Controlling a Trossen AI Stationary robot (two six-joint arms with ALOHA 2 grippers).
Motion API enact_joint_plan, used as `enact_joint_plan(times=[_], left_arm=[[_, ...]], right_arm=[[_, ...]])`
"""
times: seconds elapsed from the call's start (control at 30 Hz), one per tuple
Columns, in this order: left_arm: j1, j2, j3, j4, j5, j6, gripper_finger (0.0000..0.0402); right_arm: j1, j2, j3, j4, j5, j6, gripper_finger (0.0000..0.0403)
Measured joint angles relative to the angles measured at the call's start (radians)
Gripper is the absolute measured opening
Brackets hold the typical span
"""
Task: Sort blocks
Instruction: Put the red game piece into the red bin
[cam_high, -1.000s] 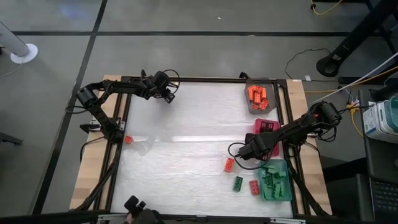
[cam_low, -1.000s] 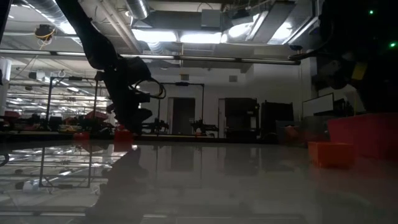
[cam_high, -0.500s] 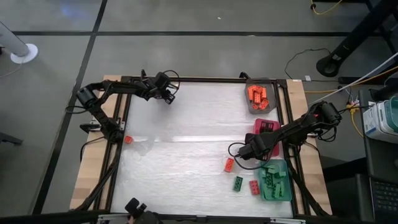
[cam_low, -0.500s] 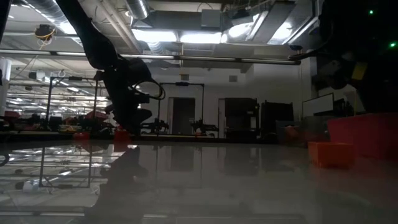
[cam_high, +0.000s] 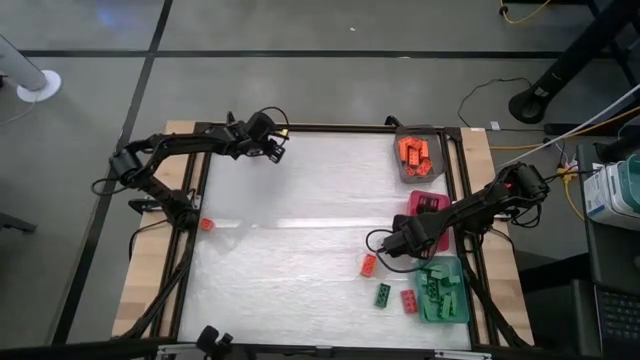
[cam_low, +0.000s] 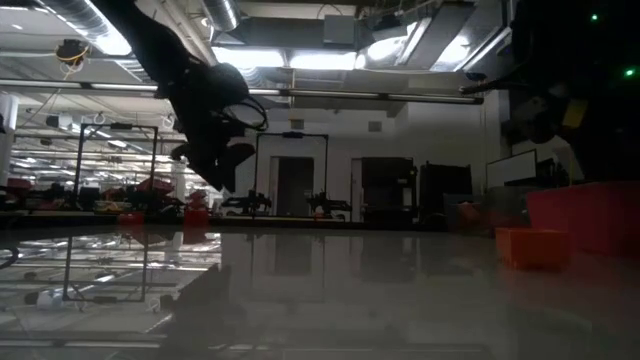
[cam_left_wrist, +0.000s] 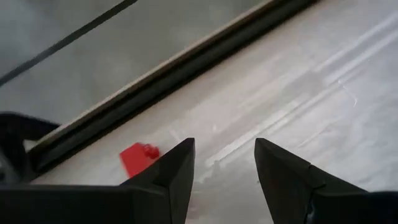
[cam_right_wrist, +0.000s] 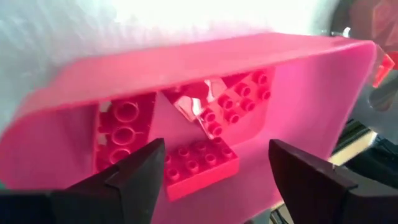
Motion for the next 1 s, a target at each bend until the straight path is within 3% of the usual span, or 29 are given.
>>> enact_joint_plan(times=[0.33, 1.0], left_arm=[[0.061, -0.011, -0.001, -0.154, -0.001, -0.083, 0.0155], [0.116, -0.008, -0.002, -0.179, -0.001, -0.210, 0.0155]], right_arm=[[0.000, 0.000, 0.000, 0.033, -0.023, 0.000, 0.0285], [0.000, 0.000, 0.000, 0.033, -0.023, 0.000, 0.0285]])
